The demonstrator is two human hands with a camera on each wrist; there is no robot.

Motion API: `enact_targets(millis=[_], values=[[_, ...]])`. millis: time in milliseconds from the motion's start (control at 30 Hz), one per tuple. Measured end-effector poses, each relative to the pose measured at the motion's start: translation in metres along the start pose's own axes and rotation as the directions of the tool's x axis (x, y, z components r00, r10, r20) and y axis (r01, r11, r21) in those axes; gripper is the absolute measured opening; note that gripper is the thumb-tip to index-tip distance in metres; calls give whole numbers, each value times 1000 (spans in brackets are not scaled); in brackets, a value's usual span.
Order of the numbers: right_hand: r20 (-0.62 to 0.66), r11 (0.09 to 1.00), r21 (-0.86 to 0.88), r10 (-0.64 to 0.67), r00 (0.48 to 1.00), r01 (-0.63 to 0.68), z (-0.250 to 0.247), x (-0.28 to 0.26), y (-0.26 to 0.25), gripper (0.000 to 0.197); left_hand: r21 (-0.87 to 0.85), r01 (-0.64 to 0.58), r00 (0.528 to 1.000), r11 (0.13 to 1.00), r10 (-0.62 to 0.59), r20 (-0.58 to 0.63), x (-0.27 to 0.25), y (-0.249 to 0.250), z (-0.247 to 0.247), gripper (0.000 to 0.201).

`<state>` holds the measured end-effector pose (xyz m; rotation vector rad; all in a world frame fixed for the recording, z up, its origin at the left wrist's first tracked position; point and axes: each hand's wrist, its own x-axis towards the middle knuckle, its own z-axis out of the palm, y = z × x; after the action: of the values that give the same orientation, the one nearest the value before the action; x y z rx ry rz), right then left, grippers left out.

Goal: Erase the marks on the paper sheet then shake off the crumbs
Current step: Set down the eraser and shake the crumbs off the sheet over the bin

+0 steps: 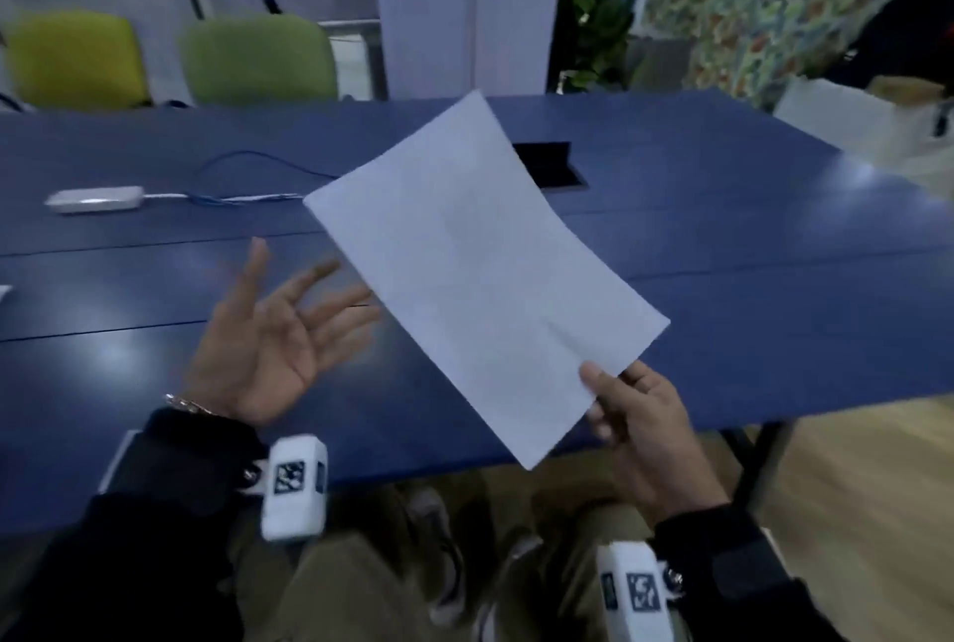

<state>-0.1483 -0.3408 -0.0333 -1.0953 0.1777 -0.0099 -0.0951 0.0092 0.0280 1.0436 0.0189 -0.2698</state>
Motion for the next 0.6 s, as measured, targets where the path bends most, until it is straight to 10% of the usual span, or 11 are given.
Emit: enact_targets(millis=[133, 233, 467, 600], values=[[80, 999, -23, 41, 996, -40, 59, -14, 39, 15, 217, -58, 995, 975, 73, -64, 6, -36, 2, 62], [142, 991, -106, 92, 986, -77, 78, -29, 60, 41, 338, -146, 954, 930, 223, -199, 15, -37, 4, 27], [278, 968, 14, 238, 930, -252, 63, -2, 16, 65, 438, -100, 985, 893, 150, -82, 6, -12, -26, 30], [178, 954, -296, 104, 979, -48, 70, 38, 6, 21, 497, -34, 995, 867, 74, -60, 1, -9, -36, 33]])
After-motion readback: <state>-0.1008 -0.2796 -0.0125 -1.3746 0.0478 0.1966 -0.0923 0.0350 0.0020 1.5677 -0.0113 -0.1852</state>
